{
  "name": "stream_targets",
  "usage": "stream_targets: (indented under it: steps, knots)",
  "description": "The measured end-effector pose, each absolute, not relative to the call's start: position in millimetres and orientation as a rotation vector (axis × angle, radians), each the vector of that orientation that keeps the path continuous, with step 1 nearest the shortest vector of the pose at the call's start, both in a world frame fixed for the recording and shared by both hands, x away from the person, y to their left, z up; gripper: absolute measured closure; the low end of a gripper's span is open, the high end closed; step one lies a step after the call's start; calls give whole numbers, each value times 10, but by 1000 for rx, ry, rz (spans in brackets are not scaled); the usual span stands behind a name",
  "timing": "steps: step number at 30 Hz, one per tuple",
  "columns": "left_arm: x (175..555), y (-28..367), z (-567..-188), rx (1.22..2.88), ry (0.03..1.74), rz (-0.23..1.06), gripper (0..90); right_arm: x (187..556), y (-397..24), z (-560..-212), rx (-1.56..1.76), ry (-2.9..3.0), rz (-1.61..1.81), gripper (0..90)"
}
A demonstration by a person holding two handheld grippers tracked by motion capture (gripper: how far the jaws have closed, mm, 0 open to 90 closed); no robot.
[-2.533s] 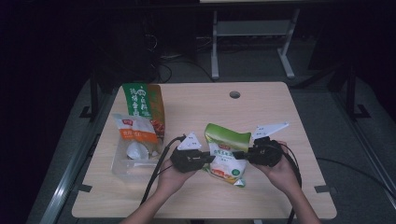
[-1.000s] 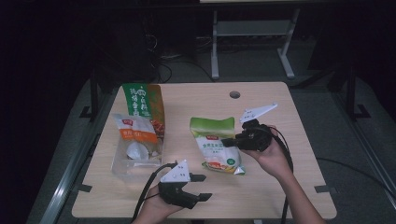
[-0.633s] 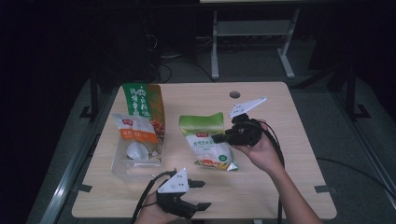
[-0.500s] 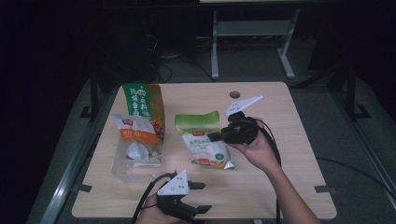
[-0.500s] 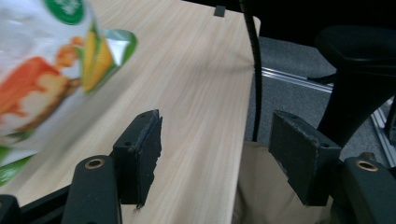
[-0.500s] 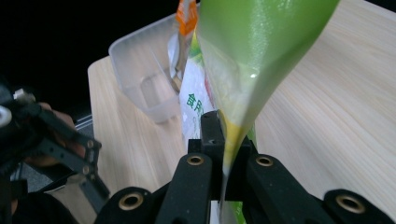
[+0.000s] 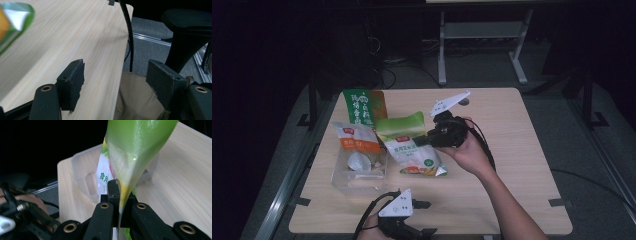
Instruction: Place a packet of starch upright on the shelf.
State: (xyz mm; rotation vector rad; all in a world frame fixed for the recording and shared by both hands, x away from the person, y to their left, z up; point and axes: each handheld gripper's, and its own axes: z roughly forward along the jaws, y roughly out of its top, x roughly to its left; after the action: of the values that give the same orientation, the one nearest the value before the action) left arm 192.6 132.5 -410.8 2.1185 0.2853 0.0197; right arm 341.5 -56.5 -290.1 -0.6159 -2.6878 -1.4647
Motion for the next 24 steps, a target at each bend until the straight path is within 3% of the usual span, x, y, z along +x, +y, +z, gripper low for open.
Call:
stream_targets:
  steps: [24]
  knots:
    - [1909,1331,-4170,2095,277,1,285,3482,186,-2675,-448,-2648,-1488,898]
